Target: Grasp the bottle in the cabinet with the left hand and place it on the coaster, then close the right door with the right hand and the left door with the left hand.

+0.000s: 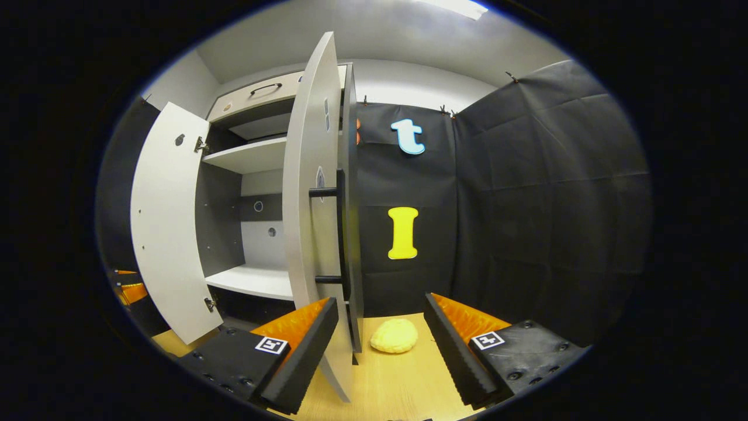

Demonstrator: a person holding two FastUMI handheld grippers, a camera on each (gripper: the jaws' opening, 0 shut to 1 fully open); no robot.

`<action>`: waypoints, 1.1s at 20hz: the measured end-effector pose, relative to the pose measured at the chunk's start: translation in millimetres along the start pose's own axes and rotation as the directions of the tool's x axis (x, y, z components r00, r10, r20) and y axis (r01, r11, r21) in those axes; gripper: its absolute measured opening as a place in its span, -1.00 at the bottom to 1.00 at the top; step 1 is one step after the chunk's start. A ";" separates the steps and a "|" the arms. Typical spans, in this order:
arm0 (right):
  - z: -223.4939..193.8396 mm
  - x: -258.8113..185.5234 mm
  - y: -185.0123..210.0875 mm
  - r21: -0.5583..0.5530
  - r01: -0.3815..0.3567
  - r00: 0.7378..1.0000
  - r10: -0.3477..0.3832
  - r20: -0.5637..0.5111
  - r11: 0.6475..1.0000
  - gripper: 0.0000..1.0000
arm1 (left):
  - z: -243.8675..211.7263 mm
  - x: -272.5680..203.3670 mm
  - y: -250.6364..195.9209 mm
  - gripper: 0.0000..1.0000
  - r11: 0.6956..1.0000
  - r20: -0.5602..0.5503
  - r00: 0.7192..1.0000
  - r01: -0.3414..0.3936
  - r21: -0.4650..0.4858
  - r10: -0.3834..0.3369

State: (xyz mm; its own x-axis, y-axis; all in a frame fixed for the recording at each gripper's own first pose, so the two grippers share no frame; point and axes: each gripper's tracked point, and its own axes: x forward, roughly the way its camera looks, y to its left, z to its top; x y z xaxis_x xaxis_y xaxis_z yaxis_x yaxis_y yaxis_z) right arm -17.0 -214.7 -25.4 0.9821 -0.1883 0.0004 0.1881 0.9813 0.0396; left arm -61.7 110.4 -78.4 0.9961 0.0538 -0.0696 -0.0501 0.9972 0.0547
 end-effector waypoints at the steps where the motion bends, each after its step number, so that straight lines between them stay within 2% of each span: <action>1: -0.7 3.9 3.4 -0.022 -0.020 1.000 0.020 -0.005 1.000 0.96 | -3.1 -8.7 14.5 0.92 0.999 -0.015 0.999 -0.041 -0.001 0.041; 2: 0.5 6.6 9.4 -0.040 -0.049 0.999 0.049 -0.006 0.998 0.96 | -5.9 -16.7 28.3 0.92 0.997 -0.029 0.997 -0.077 -0.009 0.077; 5: 14.6 13.3 8.2 -0.085 -0.065 0.998 0.066 0.012 0.994 0.91 | -13.4 -41.5 57.5 0.92 0.985 -0.055 0.984 -0.172 -0.029 0.170; 10: 23.4 17.0 23.3 -0.060 -0.129 0.992 0.130 0.006 0.990 0.90 | -24.6 -59.4 79.0 0.93 0.966 -0.077 0.965 -0.255 -0.031 0.252; 15: 18.6 20.8 57.7 -0.025 -0.203 0.979 0.203 -0.005 0.979 0.92 | -26.8 -66.0 83.6 0.93 0.963 -0.084 0.962 -0.266 -0.048 0.261; 19: 19.4 29.4 74.0 0.010 -0.204 0.979 0.204 0.006 0.979 0.92 | -28.7 -65.6 85.4 0.93 0.962 -0.086 0.958 -0.274 0.000 0.273; 22: 17.1 36.5 88.7 0.040 -0.210 0.978 0.209 0.012 0.977 0.91 | -31.0 -65.9 85.5 0.93 0.960 -0.093 0.956 -0.279 -0.005 0.277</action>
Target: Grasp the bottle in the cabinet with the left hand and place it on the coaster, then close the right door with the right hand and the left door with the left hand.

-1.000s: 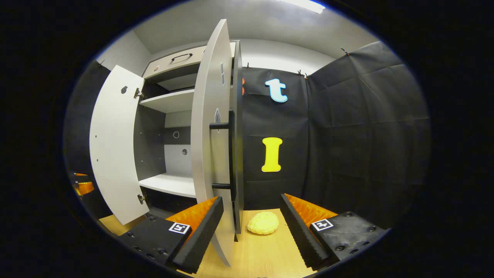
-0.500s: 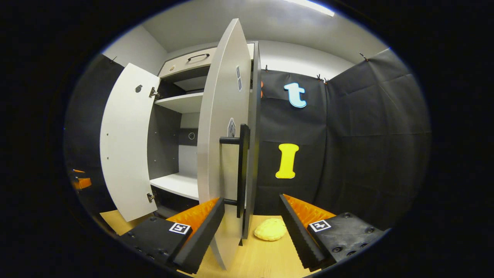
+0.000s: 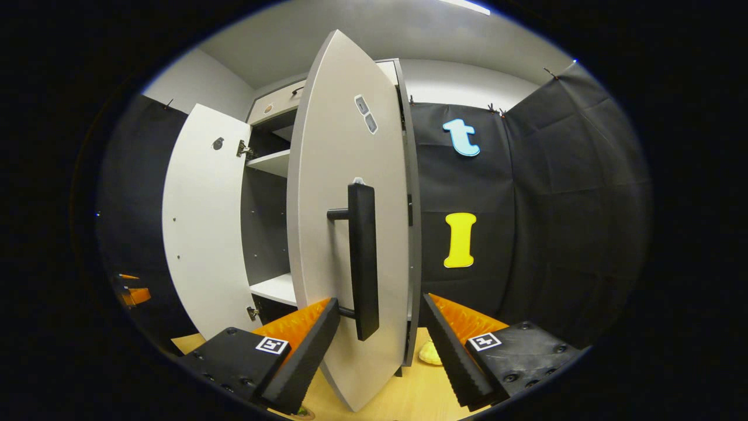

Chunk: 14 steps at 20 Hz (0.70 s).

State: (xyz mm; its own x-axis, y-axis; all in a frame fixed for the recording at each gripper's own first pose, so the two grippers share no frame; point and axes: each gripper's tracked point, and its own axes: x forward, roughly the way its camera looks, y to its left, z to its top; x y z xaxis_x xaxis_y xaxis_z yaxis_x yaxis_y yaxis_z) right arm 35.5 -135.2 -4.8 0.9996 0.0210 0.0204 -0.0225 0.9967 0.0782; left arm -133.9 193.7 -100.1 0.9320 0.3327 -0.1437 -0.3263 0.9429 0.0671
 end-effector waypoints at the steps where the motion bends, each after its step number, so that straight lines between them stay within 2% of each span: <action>1: -0.9 4.5 4.8 -0.001 -0.004 1.000 0.004 0.001 1.000 0.92 | -0.5 -0.5 -0.3 0.93 1.000 -0.001 1.000 -0.001 -0.007 0.001; 7: -12.4 40.7 58.0 0.025 -0.080 0.997 0.080 -0.010 0.996 0.94 | -1.0 -3.6 -2.2 0.93 0.999 -0.001 1.000 0.019 -0.032 -0.019; 8: -18.8 50.4 70.6 0.026 -0.103 0.994 0.103 -0.025 0.994 1.00 | 0.2 -3.5 -2.4 0.93 0.999 0.000 1.000 0.025 -0.036 -0.025; 10: -31.8 64.1 95.2 0.012 -0.151 0.987 0.151 -0.058 0.988 0.94 | 0.7 -2.6 -3.1 0.93 0.998 0.004 0.999 0.042 -0.052 -0.042; 14: -30.7 62.3 116.3 -0.040 -0.177 0.984 0.175 -0.043 0.983 0.95 | 6.4 0.4 -2.6 0.93 0.994 0.033 0.997 0.066 -0.082 -0.064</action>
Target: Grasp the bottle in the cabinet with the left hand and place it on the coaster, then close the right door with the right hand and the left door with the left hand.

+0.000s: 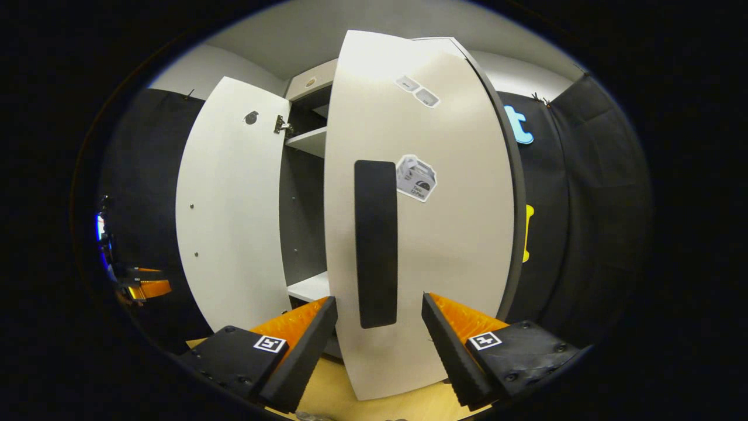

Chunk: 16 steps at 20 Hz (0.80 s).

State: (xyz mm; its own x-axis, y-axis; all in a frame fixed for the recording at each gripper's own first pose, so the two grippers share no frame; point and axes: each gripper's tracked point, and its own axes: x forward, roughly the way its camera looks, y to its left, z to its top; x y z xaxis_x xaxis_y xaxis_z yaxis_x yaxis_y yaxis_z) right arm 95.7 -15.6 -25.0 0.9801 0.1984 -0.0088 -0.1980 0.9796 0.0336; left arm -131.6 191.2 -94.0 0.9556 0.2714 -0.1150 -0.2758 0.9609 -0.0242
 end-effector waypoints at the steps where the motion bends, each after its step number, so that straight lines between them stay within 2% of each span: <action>1: -0.1 -3.5 -0.9 -0.015 0.007 1.000 -0.007 0.000 1.000 0.96 | 1.6 2.3 2.3 0.93 1.000 0.006 1.000 0.006 -0.012 -0.006; 4: 1.4 -19.1 -9.5 -0.042 0.035 0.999 -0.036 -0.004 0.998 0.96 | 12.7 26.5 15.8 0.93 0.999 0.028 0.999 0.023 -0.024 -0.023; 5: 0.4 -24.9 -13.1 -0.050 0.049 0.999 -0.049 -0.007 0.998 0.89 | 18.9 36.6 14.2 0.93 0.999 0.032 0.999 0.037 -0.026 -0.037; 6: 0.1 -29.8 -16.2 -0.058 0.063 0.998 -0.064 -0.006 0.996 0.96 | 24.3 46.1 11.0 0.93 0.998 0.036 0.998 0.056 -0.028 -0.055; 11: -11.4 -45.1 -28.4 -0.071 0.114 0.992 -0.117 -0.040 0.991 0.96 | 40.8 66.6 -12.6 0.89 0.986 0.068 0.986 0.159 -0.056 -0.155; 16: -33.6 -52.1 -37.9 -0.048 0.142 0.984 -0.146 -0.103 0.989 0.96 | 44.0 65.8 -19.8 0.89 0.987 0.073 0.986 0.153 -0.051 -0.149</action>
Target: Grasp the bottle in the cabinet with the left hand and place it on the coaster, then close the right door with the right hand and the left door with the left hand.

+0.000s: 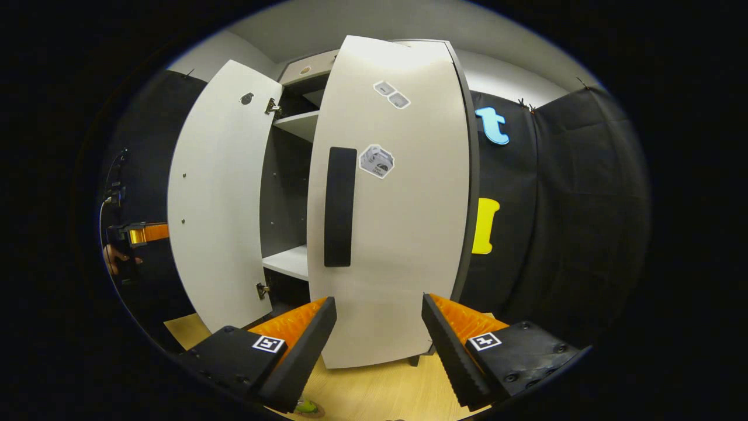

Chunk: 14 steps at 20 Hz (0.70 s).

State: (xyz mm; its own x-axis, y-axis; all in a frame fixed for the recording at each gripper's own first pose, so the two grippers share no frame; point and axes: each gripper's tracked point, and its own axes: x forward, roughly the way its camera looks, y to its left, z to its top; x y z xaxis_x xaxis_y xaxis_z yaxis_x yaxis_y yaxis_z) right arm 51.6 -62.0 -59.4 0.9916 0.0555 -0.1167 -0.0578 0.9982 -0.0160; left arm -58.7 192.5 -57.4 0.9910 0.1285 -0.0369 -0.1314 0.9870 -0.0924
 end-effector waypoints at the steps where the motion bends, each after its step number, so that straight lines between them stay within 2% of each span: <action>1: 0.2 -0.3 0.5 0.003 0.003 1.000 -0.003 0.000 1.000 0.96 | 1.2 1.7 -3.1 0.89 1.000 -0.004 1.000 0.003 0.020 -0.003; 4: 2.9 -0.8 -2.9 -0.007 0.029 1.000 -0.029 0.012 1.000 0.96 | 6.6 4.8 -23.1 0.87 0.994 -0.016 1.000 0.026 0.106 -0.024; 8: 9.8 -3.5 0.3 0.030 0.025 0.999 -0.026 0.029 0.999 0.96 | 4.5 19.2 -69.5 0.85 0.990 -0.027 0.992 0.129 0.064 -0.127; 12: 24.3 -5.3 -13.5 0.006 -0.004 0.998 0.004 0.064 1.000 0.96 | 4.9 33.1 -112.4 0.86 0.985 -0.014 0.987 0.161 0.058 -0.160; 14: 27.5 -1.0 -23.3 -0.001 -0.040 0.997 0.040 0.063 0.999 0.96 | 3.0 42.3 -141.3 0.86 0.984 -0.006 0.984 0.179 0.023 -0.179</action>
State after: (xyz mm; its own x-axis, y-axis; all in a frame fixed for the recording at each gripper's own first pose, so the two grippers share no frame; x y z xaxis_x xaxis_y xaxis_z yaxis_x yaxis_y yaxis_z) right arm 55.1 -84.7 -31.6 0.9938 0.0969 -0.0544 -0.0977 0.9951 -0.0128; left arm 1.8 58.8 -42.9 0.9984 -0.0505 -0.0260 0.0484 0.9960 -0.0750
